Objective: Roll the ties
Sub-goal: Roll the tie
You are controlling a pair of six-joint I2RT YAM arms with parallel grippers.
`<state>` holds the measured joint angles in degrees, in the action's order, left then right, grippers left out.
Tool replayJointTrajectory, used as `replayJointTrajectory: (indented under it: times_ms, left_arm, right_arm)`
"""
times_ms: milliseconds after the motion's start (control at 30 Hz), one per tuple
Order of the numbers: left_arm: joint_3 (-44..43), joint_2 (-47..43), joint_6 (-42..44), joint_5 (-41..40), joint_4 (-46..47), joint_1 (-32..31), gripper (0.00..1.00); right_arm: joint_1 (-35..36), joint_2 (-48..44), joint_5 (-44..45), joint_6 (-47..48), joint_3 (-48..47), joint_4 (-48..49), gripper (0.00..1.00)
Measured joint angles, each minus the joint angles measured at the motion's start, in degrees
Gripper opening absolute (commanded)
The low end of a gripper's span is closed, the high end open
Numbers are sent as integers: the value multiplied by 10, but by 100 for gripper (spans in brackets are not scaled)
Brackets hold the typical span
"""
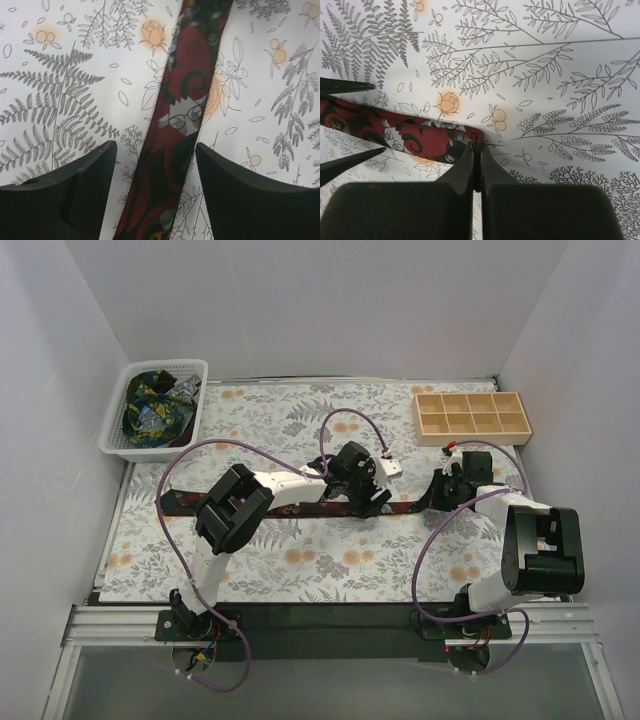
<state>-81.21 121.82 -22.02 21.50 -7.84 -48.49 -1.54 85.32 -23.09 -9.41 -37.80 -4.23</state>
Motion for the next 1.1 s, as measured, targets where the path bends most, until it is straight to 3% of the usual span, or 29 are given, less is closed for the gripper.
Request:
replayJointTrajectory:
  times_ms: [200, 367, 833, 1067, 1100]
  left_arm:
    - [43, -24, -31, -42, 34, 0, 70]
    - [72, -45, -76, -86, 49, 0, 72]
    - [124, -130, -342, -209, 39, 0, 70]
    - [120, -132, -483, -221, 33, -2, 54]
    - [117, -132, -495, -222, 31, -4, 44]
  right_arm:
    - [0, 0, 26, -17, -3, -23, 1]
    - [0, -4, 38, -26, -3, -30, 1]
    - [0, -24, 70, -23, -3, -43, 1]
    - [2, -32, 93, -22, -3, -51, 1]
    - [2, -32, 95, -21, -3, -51, 1]
